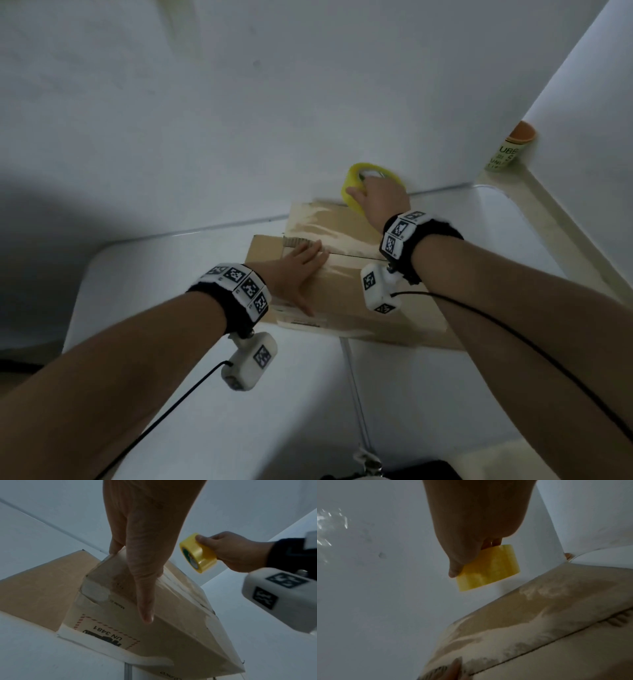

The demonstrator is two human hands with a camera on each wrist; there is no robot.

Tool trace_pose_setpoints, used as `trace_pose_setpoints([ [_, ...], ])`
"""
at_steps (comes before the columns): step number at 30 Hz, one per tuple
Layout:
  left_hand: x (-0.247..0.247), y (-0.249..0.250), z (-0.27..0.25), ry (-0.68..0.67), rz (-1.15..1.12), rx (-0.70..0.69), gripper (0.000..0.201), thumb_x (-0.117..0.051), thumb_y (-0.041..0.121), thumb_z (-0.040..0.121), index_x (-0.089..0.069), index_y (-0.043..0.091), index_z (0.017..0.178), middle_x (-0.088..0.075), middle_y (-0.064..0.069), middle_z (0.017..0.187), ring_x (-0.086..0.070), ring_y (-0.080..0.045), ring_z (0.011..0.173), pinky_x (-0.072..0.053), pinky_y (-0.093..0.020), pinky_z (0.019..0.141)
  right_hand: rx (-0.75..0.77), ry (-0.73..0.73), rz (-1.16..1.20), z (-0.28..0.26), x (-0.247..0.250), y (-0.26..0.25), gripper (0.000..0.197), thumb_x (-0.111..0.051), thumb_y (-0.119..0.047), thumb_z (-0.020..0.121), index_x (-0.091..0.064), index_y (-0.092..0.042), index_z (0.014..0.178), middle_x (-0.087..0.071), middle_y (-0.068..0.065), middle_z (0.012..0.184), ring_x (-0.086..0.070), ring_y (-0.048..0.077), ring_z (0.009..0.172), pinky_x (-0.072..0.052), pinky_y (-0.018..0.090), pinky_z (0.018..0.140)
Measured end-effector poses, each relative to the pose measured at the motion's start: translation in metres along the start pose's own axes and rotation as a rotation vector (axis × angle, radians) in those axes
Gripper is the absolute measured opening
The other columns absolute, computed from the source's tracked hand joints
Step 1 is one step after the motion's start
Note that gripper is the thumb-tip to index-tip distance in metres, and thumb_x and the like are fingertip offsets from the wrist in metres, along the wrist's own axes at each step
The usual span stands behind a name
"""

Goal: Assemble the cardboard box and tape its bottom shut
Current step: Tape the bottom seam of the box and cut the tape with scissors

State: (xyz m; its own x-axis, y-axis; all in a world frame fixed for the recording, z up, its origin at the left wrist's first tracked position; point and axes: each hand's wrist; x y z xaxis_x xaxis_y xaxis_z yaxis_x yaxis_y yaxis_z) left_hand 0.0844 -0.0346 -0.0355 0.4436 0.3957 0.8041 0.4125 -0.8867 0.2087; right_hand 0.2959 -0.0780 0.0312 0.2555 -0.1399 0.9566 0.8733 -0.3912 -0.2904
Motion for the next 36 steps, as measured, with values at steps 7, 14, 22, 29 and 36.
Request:
trace_pose_setpoints([
  [7,-0.006,-0.005,0.001,0.018,-0.009,0.013,0.132,-0.070,0.070,0.064,0.013,0.018,0.153,0.022,-0.001,0.160,0.020,-0.025,0.147,-0.021,-0.059,0.115,-0.088,-0.313,-0.130,0.035,-0.030,-0.002,0.043,-0.037,-0.030,0.101,-0.067,0.000,0.102,-0.069,0.014,0.096,-0.065,0.031,0.090,-0.047,0.036,0.080],
  [14,-0.005,-0.003,-0.002,0.061,-0.011,0.023,0.132,-0.070,0.070,0.066,0.014,0.018,0.153,0.020,0.002,0.160,0.017,-0.021,0.148,-0.020,-0.052,0.118,0.005,-0.484,-0.245,0.044,-0.028,-0.001,0.042,-0.026,-0.027,0.104,-0.058,0.000,0.109,-0.062,0.012,0.087,-0.057,0.024,0.070,-0.044,0.028,0.063],
  [22,0.000,0.003,-0.008,0.026,0.056,0.060,0.139,-0.071,0.073,0.060,0.013,0.012,0.153,0.025,0.006,0.159,0.017,-0.013,0.147,-0.033,-0.050,0.112,0.026,-0.401,-0.279,0.022,-0.035,0.000,0.042,-0.029,-0.034,0.102,-0.054,-0.006,0.120,-0.066,0.013,0.113,-0.063,0.031,0.099,-0.043,0.035,0.076],
  [29,0.001,0.004,-0.011,-0.010,0.052,0.049,0.140,-0.074,0.070,0.060,0.015,0.013,0.152,0.025,0.006,0.158,0.013,-0.011,0.148,-0.032,-0.050,0.113,0.033,-0.390,-0.079,0.005,-0.016,0.013,0.050,-0.029,-0.035,0.103,-0.052,0.004,0.125,-0.062,0.019,0.099,-0.061,0.031,0.087,-0.047,0.036,0.076],
  [36,0.003,0.000,-0.010,-0.014,0.023,0.014,0.139,-0.074,0.068,0.062,0.015,0.012,0.152,0.026,0.006,0.158,0.012,-0.011,0.148,-0.023,-0.046,0.118,0.029,-0.212,0.186,-0.005,0.018,-0.011,0.053,-0.033,-0.044,0.101,-0.037,-0.011,0.060,-0.048,0.012,0.068,-0.049,0.026,0.072,-0.032,0.032,0.067],
])
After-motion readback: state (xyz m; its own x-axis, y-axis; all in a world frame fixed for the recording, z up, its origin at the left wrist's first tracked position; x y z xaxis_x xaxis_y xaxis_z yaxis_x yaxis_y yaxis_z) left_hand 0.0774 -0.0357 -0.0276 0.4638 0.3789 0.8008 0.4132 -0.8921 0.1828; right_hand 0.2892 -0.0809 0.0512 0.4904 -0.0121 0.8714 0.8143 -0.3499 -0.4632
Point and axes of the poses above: each hand's wrist, its own z-axis towards the middle knuckle, its own x-axis out of the back of the hand, y = z × x
